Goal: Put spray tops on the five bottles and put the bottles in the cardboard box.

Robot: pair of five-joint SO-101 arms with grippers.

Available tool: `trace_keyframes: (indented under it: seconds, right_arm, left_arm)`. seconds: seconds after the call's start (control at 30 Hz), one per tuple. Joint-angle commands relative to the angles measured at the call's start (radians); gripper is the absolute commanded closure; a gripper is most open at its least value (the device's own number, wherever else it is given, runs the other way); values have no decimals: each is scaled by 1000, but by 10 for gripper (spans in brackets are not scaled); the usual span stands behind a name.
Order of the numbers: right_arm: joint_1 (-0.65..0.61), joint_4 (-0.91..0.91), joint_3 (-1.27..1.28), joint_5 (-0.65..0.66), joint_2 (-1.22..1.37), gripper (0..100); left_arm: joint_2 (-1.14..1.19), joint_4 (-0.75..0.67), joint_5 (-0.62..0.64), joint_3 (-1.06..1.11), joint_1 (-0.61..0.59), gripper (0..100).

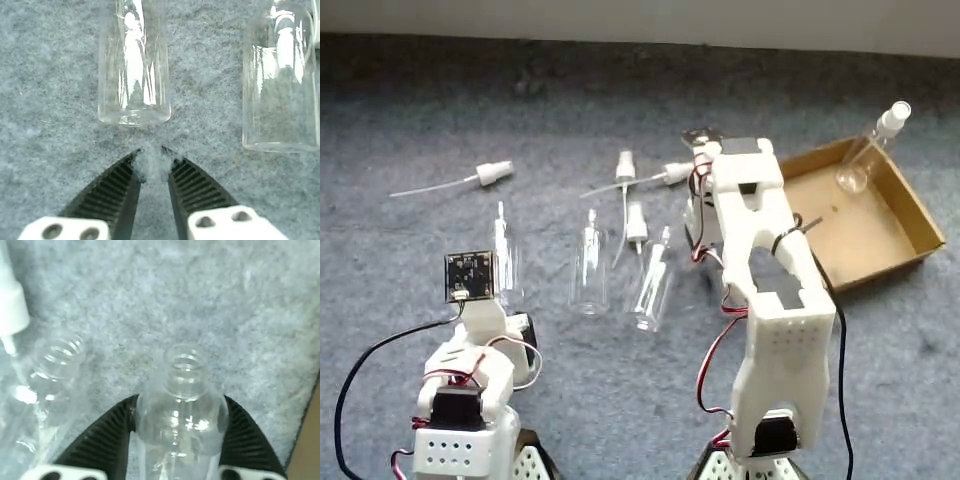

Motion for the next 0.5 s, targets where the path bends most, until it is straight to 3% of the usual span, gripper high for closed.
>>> trace_keyframes:
  seconds: [0.0,0.47]
  right_arm:
    - [12,-8,-50,11,-19,680]
    - [-12,88,-64,8,-203,644]
  left_arm:
    - [-2,-11,-15,21,10,996]
    - [-2,-11,-15,21,10,996]
